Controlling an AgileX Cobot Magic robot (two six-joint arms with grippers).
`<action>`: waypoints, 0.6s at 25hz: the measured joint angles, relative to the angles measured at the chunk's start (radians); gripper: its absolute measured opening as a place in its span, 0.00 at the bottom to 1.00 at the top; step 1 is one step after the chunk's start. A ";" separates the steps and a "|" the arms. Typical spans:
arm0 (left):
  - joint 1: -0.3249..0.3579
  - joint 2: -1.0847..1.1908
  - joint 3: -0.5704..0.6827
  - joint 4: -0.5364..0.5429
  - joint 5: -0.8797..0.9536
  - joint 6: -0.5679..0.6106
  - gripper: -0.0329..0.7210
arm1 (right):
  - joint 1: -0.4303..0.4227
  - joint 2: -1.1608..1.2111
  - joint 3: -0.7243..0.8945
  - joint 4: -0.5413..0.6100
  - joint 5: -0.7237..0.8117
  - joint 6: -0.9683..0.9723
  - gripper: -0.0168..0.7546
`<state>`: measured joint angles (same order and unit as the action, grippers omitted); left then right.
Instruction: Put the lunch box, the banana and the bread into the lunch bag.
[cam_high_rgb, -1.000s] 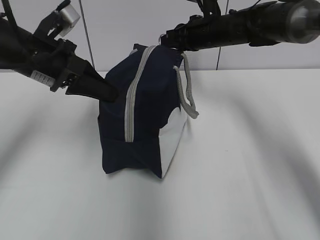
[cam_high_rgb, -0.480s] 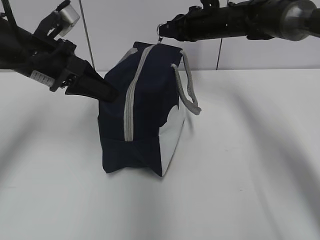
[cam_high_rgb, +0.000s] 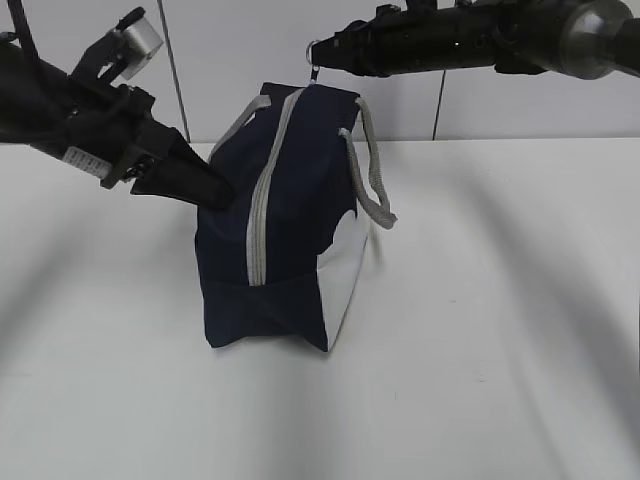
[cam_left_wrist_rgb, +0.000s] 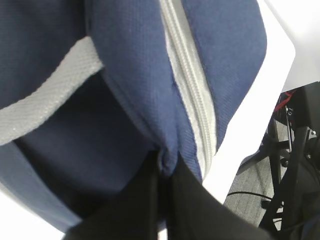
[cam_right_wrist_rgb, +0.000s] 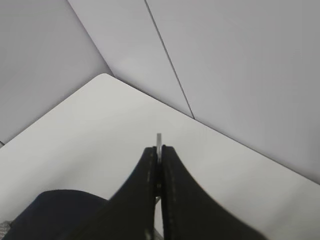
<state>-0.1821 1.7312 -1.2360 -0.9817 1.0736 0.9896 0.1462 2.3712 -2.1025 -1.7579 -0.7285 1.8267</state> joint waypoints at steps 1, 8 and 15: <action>0.000 0.000 0.000 -0.004 -0.004 0.000 0.05 | 0.000 0.000 0.000 -0.010 -0.002 0.006 0.00; 0.022 -0.001 0.000 -0.016 -0.004 -0.055 0.49 | -0.003 0.000 0.000 -0.059 -0.032 0.030 0.00; 0.077 -0.117 -0.035 -0.030 -0.003 -0.092 0.65 | -0.005 0.000 0.000 -0.065 -0.075 0.038 0.00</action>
<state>-0.1053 1.6143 -1.2712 -1.0115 1.0704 0.8976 0.1415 2.3712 -2.1025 -1.8230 -0.8039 1.8643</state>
